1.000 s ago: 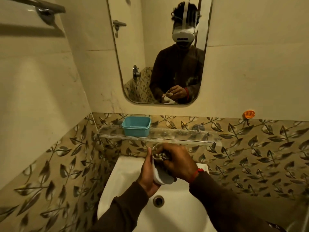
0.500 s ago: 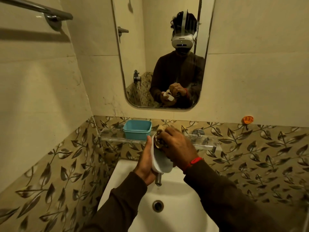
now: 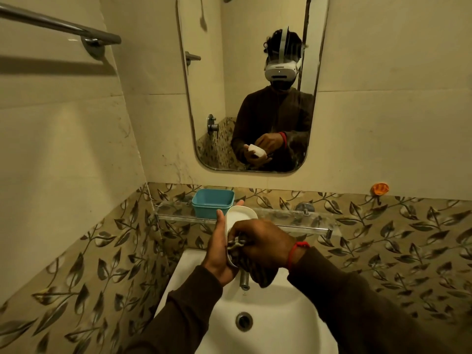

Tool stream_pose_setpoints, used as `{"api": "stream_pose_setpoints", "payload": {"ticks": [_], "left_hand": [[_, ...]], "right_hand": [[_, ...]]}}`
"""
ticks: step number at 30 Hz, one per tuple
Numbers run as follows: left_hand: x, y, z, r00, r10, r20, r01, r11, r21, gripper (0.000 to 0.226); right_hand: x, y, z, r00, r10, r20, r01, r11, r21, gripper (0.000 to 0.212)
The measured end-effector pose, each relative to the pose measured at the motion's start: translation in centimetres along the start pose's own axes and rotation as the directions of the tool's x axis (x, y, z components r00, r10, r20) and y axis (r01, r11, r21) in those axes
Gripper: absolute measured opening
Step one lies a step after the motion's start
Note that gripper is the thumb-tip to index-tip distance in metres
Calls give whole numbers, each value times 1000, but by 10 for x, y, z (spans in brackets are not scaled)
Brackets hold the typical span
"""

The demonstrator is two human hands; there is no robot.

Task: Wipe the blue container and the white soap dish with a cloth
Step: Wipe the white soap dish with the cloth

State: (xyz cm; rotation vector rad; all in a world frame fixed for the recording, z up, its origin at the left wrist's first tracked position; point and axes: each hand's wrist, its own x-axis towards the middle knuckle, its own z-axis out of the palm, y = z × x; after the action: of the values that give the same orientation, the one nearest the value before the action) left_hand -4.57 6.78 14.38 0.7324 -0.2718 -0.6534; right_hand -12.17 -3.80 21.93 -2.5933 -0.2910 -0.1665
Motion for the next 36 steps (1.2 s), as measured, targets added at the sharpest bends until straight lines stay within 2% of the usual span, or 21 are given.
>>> {"api": "stream_pose_setpoints", "payload": {"ticks": [1, 3, 4, 5, 7, 9, 10, 11, 13, 14, 15, 16, 19, 21, 24, 28, 33, 36], "left_hand": [[-1, 0, 1, 1000, -11, 5, 11, 999, -38, 62], [-1, 2, 5, 999, -40, -1, 40, 995, -95, 68], [0, 3, 8, 998, -55, 0, 55, 993, -108, 71], [1, 3, 11, 998, -67, -2, 66, 992, -107, 73], [2, 1, 14, 996, -82, -25, 79, 991, -106, 73], [0, -1, 20, 994, -82, -69, 75, 993, -93, 73], [0, -2, 21, 992, -88, -89, 80, 993, -90, 72], [0, -6, 22, 989, -99, -112, 88, 991, -98, 70], [3, -10, 17, 985, -93, -148, 70, 985, -156, 55], [5, -11, 13, 983, -92, -159, 63, 982, -181, 48], [4, -11, 10, 982, -103, -161, 70, 977, -201, 48], [2, -12, 6, 980, -121, -160, 87, 975, -204, 50], [-2, -13, -2, 986, -116, -121, 96, 983, -158, 65], [-5, -12, 0, 988, -112, -107, 91, 979, -184, 70], [-10, -13, 5, 987, -131, -93, 102, 959, -264, 66], [-17, -11, 16, 979, -166, -116, 133, 960, -248, 55], [-15, -14, 27, 983, -90, -159, 68, 988, -140, 53], [-9, -18, 25, 980, -29, -195, 15, 997, -73, 57]], "right_hand": [[-1, 1, -1, 999, 31, -33, -26, 990, 139, 21], [0, 2, -4, 977, 162, -137, -83, 885, 457, 17], [1, 2, -5, 949, 233, -211, -73, 815, 575, 17], [3, 3, -6, 907, 283, -313, -35, 790, 613, 18], [6, 7, -7, 804, 269, -529, 5, 888, 460, 22], [5, 4, -4, 754, 166, -636, -16, 972, 234, 23], [3, 2, -2, 776, 122, -619, -19, 985, 171, 24], [1, 0, 1, 832, 88, -547, -8, 989, 148, 29], [-6, -5, 3, 975, -2, -224, 41, 985, 170, 49], [-9, -5, 0, 997, -63, -48, 70, 986, 153, 58], [-11, -5, -4, 990, -118, 72, 110, 988, 107, 63], [-13, -3, -9, 979, -160, 124, 156, 987, 41, 66], [-15, 0, -20, 972, -224, 70, 232, 961, -149, 66], [-14, 0, -23, 960, -277, 34, 279, 949, -148, 56], [-15, 4, -24, 948, -314, -49, 307, 945, -109, 44], [-14, 4, -17, 935, -323, -146, 298, 939, -170, 36], [-3, 5, -10, 931, -185, -315, 126, 972, -199, 34], [3, 6, -4, 934, -80, -347, -13, 966, -257, 36]]}}
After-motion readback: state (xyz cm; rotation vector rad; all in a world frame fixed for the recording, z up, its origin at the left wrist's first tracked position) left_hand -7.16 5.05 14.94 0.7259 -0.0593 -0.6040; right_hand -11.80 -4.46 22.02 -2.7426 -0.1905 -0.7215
